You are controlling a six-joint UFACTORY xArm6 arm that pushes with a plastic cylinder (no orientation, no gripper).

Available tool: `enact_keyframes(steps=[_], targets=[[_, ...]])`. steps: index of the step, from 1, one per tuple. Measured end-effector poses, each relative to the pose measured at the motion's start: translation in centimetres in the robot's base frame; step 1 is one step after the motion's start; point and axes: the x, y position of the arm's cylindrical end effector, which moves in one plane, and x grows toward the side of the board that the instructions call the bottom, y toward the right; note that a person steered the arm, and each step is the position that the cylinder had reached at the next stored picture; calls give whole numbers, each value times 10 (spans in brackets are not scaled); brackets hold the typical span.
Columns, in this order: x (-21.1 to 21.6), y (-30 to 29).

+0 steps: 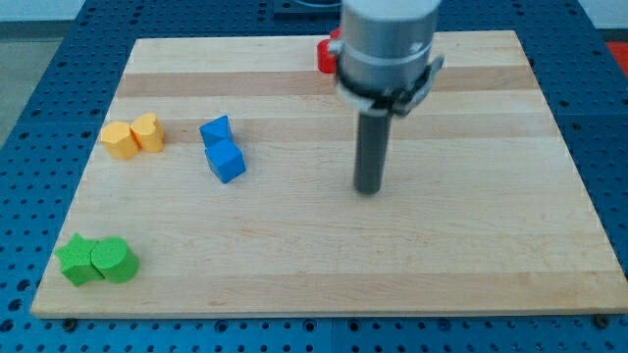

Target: Move the blue blocks towards the top left corner

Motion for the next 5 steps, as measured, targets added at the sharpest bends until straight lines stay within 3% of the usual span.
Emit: enact_keyframes(steps=[1,2,3,5], targets=[[21,-66],[12,-117],[-4,-146],[-43,-146]])
